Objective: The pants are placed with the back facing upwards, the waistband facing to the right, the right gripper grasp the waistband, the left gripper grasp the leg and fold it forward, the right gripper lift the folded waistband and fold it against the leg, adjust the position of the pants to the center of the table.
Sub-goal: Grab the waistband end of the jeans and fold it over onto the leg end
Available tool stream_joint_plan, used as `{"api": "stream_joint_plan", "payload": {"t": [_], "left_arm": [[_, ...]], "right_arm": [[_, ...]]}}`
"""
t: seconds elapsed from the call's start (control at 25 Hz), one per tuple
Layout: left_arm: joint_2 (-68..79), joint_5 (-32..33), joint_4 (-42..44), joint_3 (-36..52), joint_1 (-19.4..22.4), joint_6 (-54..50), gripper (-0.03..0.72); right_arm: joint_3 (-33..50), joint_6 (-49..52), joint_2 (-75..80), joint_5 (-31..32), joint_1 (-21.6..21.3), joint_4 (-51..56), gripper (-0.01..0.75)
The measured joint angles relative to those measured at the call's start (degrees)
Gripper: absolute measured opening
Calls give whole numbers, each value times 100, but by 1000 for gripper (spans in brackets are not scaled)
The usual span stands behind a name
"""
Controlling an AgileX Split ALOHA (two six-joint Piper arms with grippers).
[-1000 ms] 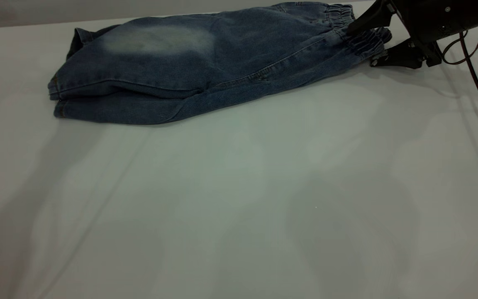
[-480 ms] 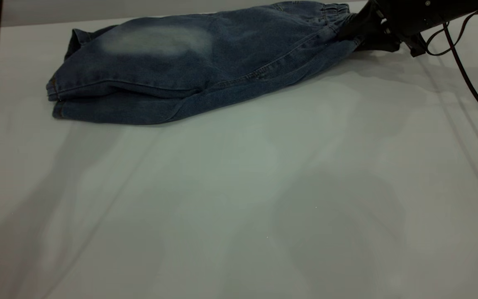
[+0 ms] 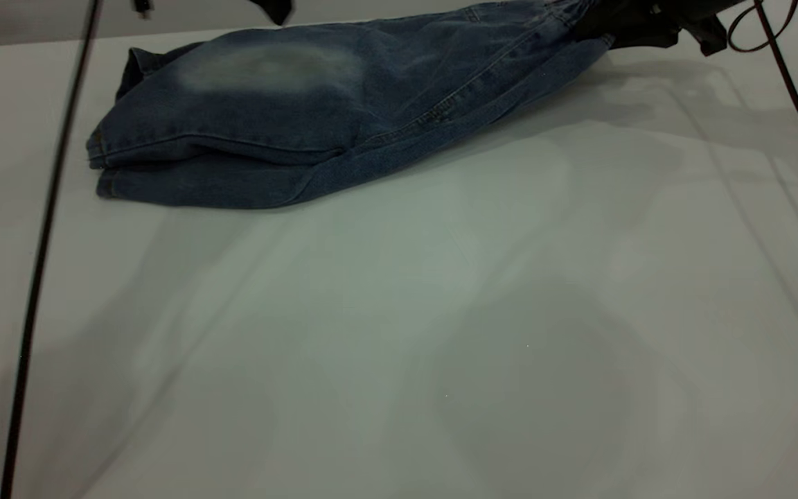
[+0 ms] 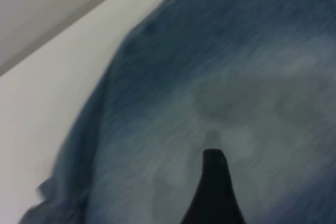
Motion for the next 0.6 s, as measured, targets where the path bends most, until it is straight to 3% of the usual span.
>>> {"api": "stream_joint_plan", "payload": {"t": [0.32,0.6], "left_arm": [[1109,690,-566,-1557,-431,5,515],[2016,1182,-738,-2904,-532,21,515]], "right_arm": [[4,71,-102,-7,17,-138,78],[4,97,-102,-1,108,-156,78]]}}
